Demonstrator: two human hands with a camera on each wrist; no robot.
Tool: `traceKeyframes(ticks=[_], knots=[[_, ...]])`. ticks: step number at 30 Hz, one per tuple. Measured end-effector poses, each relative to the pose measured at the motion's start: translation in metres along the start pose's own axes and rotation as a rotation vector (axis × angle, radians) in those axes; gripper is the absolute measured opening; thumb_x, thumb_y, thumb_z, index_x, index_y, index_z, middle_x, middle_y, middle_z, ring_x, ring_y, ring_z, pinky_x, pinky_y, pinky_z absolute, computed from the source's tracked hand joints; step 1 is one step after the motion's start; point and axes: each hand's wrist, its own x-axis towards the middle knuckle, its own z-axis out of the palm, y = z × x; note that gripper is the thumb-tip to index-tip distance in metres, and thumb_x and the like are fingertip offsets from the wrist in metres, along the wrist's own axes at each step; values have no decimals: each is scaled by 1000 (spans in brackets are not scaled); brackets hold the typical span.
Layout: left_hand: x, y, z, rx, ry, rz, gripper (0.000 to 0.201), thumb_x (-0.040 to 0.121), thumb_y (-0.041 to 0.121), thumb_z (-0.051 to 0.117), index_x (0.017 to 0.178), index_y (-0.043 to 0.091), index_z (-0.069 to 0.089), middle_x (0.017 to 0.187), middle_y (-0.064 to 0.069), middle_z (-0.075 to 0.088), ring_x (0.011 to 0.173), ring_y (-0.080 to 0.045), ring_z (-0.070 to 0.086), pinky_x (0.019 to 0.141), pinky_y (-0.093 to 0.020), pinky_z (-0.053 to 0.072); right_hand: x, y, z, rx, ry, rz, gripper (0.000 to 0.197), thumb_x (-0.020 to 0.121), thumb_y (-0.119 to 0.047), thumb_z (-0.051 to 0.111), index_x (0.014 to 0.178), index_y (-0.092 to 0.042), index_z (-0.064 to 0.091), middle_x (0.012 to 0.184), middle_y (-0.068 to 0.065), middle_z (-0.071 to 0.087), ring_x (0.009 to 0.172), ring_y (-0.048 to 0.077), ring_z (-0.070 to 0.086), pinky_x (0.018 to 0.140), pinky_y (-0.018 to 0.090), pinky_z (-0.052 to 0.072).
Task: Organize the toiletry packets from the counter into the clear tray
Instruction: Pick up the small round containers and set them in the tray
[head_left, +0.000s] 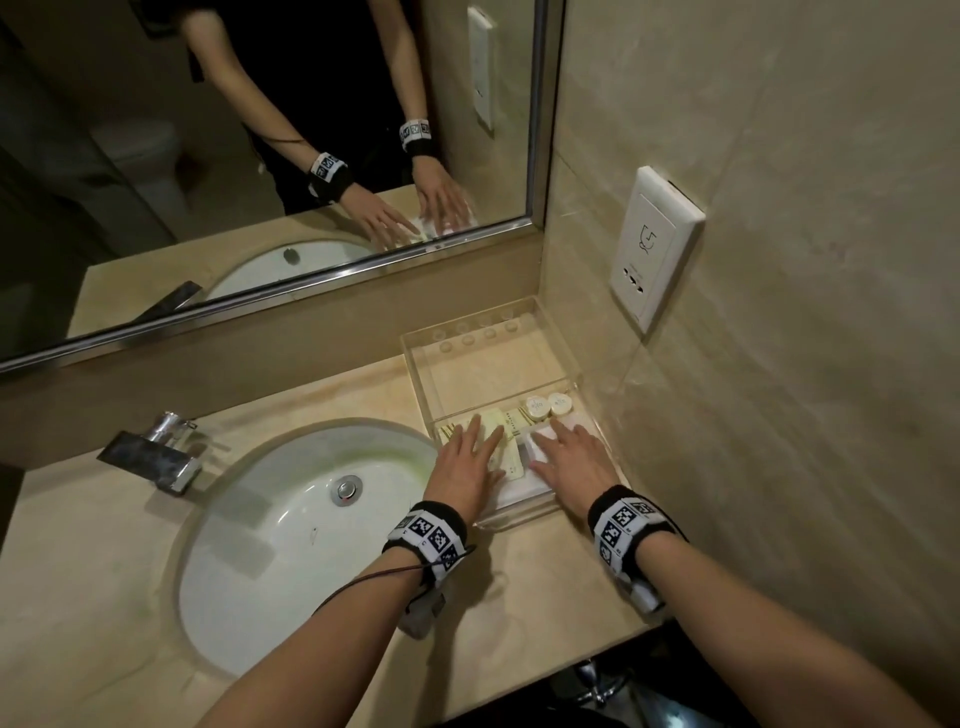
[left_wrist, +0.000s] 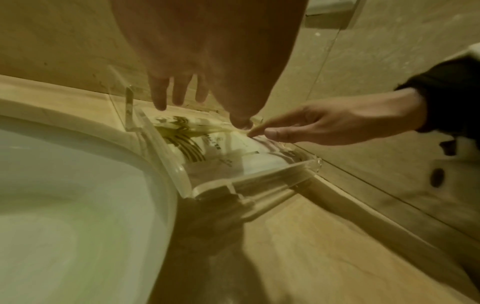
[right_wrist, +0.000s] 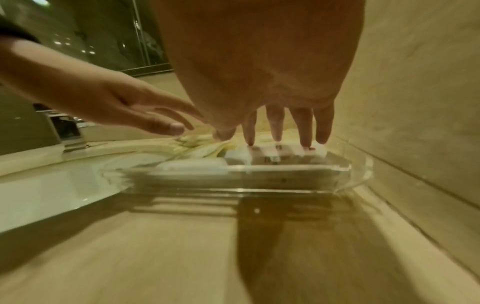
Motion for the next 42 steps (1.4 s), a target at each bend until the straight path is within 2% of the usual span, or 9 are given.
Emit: traceKeyframes(ticks=[7, 12, 18, 22, 27, 33, 36, 39, 42], knots=[[13, -19, 15, 142, -207, 43, 63, 100, 51, 16, 153, 24, -6, 162, -5, -11, 150, -27, -9, 123, -39, 3, -15, 10, 19, -53, -56, -4, 89, 76, -71, -11, 155, -33, 3, 164, 1, -3, 151, 29, 0, 122, 42, 8], [13, -27, 8, 154, -216, 118, 61, 101, 47, 17, 153, 23, -3, 162, -5, -8, 150, -27, -7, 123, -37, 1, -17, 11, 20, -57, -77, -1, 96, 69, -73, -16, 154, -32, -2, 164, 0, -7, 151, 28, -3, 123, 42, 6], [1, -23, -9, -250, 124, 19, 48, 100, 37, 40, 142, 15, 40, 149, -9, 38, 139, -27, 35, 115, -38, 31, -24, 17, 11, 168, 169, -25, 53, 96, -57, 36, 142, -31, 39, 157, 1, 31, 145, 24, 27, 119, 39, 20], [-8, -30, -9, -508, 292, -259, 18, 91, 23, 58, 103, 10, 53, 105, -8, 56, 97, -25, 54, 85, -33, 46, -41, 22, 9, 449, 312, 175, 19, 93, -32, 56, 108, -21, 57, 110, 0, 63, 100, 16, 60, 89, 35, 54], [-22, -35, 0, -776, 69, -615, 30, 85, 20, 68, 95, 10, 41, 87, -10, 60, 79, -25, 59, 70, -31, 46, -46, 25, 15, 1171, 43, 718, 14, 85, -21, 67, 77, -11, 60, 67, 9, 67, 55, 21, 59, 63, 38, 52], [-33, -30, 10, -1209, -166, -801, 38, 78, -3, 67, 109, 7, 47, 103, -28, 65, 72, -35, 66, 75, -49, 60, -29, 34, 26, 1413, -19, 835, 18, 87, -14, 68, 77, -5, 56, 63, 9, 60, 47, 20, 60, 46, 29, 52], [-39, -19, 10, -1321, -180, -811, 35, 85, -10, 59, 115, 4, 46, 90, -25, 61, 64, -32, 61, 55, -38, 59, -23, 37, 33, 1485, 17, 874, 15, 86, -10, 69, 85, 2, 60, 77, 13, 68, 71, 27, 72, 61, 30, 62], [-42, -12, 17, -1376, -144, -802, 35, 88, -7, 56, 118, 6, 45, 87, -16, 61, 72, -29, 66, 63, -34, 61, -19, 38, 39, 1382, 38, 808, 11, 79, -10, 71, 81, 1, 68, 78, 13, 73, 82, 30, 73, 87, 41, 58], [-42, -10, 25, -1462, -94, -826, 45, 88, -10, 54, 130, 0, 44, 93, -17, 61, 72, -26, 67, 67, -33, 61, -19, 34, 36, 1369, 61, 744, 16, 85, -4, 62, 69, -9, 60, 79, 12, 65, 83, 28, 64, 90, 44, 54]])
